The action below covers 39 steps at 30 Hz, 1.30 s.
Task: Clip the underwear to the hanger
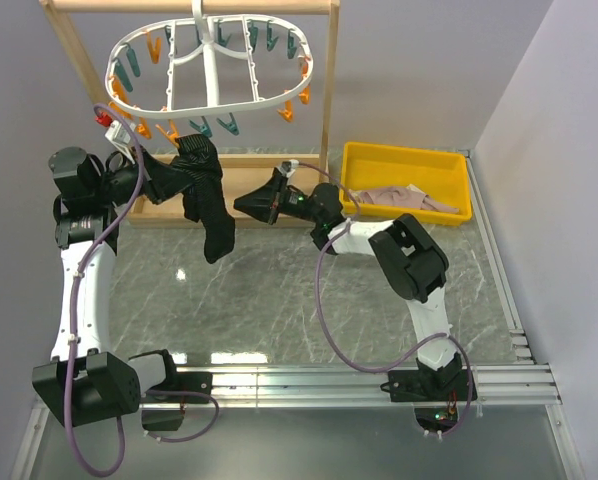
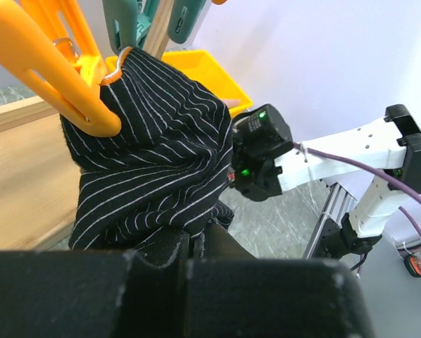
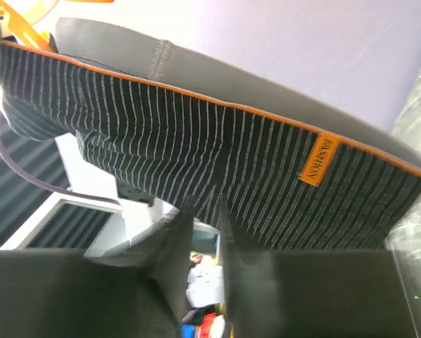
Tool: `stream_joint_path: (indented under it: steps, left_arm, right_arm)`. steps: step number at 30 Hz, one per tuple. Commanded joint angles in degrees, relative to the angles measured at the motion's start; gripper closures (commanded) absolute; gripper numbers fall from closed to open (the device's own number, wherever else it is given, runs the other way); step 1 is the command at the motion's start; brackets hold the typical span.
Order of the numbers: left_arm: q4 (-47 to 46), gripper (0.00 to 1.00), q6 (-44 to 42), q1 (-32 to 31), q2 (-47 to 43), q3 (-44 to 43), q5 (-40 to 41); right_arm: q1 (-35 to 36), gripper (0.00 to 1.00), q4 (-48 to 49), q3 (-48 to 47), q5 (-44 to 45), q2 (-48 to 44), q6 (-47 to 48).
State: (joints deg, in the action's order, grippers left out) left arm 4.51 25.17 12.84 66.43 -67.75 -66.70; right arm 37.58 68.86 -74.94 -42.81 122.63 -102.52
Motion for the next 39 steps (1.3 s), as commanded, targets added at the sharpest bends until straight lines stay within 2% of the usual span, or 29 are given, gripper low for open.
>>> stream_joint_path:
  steps: [1,2,3,5,6,17,22,28,32,33,35,39]
  left_arm:
    - [-2.57,1.0,-0.3,0.34,-0.43,-0.64,-0.54]
    - [-3.45,0.99,0.92,0.43,-0.43,-0.46,-1.06]
    - [-4.07,1.0,1.72,0.34,-0.6,-0.11,-1.5]
    - [-6.27,0.99,2.78,0.43,-0.52,-0.28,-1.68]
    - [-6.27,0.99,3.04,0.34,-0.52,-0.54,-1.68]
    - [-11.01,0.99,9.36,0.26,-0.69,-0.81,-2.12]
    - [-10.67,0.99,9.55,0.26,-0.25,-1.16,-2.21]
    - [-8.3,0.99,7.44,0.34,-0.25,-0.9,-2.12]
    - [-7.59,0.99,6.82,0.26,-0.08,-0.81,-1.68]
    - [-7.5,0.99,6.82,0.34,0.01,-0.72,-1.6]
    - [-7.06,0.99,6.39,0.34,0.19,-0.72,-1.24]
    - [-5.49,0.99,5.33,0.26,0.45,-0.72,-0.45]
  right_arm:
    - [-1.72,0.65,0.14,2.51,-0.52,-3.19,1.62]
    - [-1.72,0.51,-1.26,3.04,-0.52,-3.01,1.53]
    - [-1.64,0.42,-2.06,3.48,-0.18,-2.49,1.45]
    - [-1.2,0.26,-3.11,4.36,0.7,-1.17,0.66]
    - [-0.85,0.23,-3.29,4.45,0.97,-0.55,0.22]
    - [2.67,0.24,-0.4,3.31,5.1,4.46,-3.56]
    - [3.55,0.25,3.99,2.52,6.85,5.69,-6.37]
    - [3.37,0.41,10.59,-0.12,9.14,6.48,-10.59]
    - [3.46,0.69,12.61,-0.48,9.67,5.78,-11.3]
    - [3.29,0.87,13.31,-0.21,9.85,5.17,-11.3]
    - [3.02,1.0,13.93,1.02,9.76,4.38,-11.47]
    - [1.88,1.0,14.11,3.56,9.15,1.48,-9.9]
